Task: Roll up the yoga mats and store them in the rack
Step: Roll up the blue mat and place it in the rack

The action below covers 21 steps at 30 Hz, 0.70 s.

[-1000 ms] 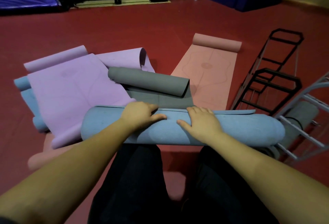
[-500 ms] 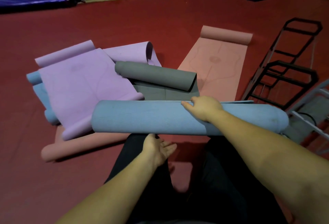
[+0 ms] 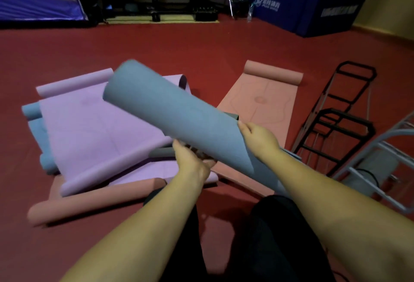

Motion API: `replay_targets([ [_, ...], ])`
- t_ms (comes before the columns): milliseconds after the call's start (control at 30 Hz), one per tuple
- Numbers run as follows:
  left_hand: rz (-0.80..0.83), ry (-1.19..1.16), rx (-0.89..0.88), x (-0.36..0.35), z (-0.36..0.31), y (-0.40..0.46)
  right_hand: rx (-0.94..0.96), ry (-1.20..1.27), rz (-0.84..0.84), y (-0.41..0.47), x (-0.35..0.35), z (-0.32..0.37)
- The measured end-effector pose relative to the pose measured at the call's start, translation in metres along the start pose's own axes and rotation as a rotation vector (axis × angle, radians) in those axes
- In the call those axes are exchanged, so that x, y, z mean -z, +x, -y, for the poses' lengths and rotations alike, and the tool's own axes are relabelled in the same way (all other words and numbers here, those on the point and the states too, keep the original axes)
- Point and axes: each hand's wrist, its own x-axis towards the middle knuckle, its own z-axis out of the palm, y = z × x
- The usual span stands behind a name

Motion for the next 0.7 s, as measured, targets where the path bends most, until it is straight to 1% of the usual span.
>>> replay_targets([
  [67, 0.004, 0.104, -0.061, -0.023, -0.02, 0.001, 0.025, 0.161, -0.052, 0.003, 0.01, 0.019],
  [167, 0.003, 0.238, -0.093, -0.046, -0.043, -0.009, 0.029, 0.433, -0.088, 0.007, 0.016, 0.046],
  [233, 0.013, 0.354, -0.108, -0.048, -0.042, -0.016, -0.04, 0.635, -0.093, 0.01, 0.011, 0.06],
  [300, 0.047, 0.423, -0.091, -0.037, -0.032, -0.019, -0.186, 0.909, -0.079, 0.006, 0.003, 0.066],
  [333, 0.086, 0.459, -0.092, -0.028, -0.029, -0.019, -0.263, 1.0, -0.075, 0.004, -0.005, 0.063],
  [367, 0.124, 0.515, -0.094, -0.02, -0.024, -0.018, -0.299, 1.044, -0.06, -0.003, -0.012, 0.058],
  [400, 0.134, 0.561, -0.107, -0.012, -0.02, -0.014, -0.303, 1.035, -0.046, -0.009, -0.022, 0.05],
  [433, 0.124, 0.585, -0.124, -0.004, -0.015, -0.007, -0.297, 1.024, -0.03, -0.013, -0.035, 0.037],
  [467, 0.101, 0.594, -0.138, 0.003, -0.009, 0.0, -0.334, 1.046, -0.046, -0.015, -0.049, 0.027],
  [533, 0.055, 0.591, -0.119, 0.014, 0.003, 0.008, -0.539, 1.231, -0.107, -0.01, -0.082, -0.002],
  [567, 0.038, 0.6, -0.094, 0.016, 0.005, 0.005, -0.612, 1.29, -0.115, -0.012, -0.085, -0.002],
  [633, 0.053, 0.648, -0.078, 0.018, 0.005, -0.006, -0.595, 1.373, -0.121, -0.026, -0.07, 0.01],
  [700, 0.101, 0.704, -0.085, 0.021, 0.003, -0.007, -0.58, 1.341, -0.063, -0.036, -0.061, 0.014],
])
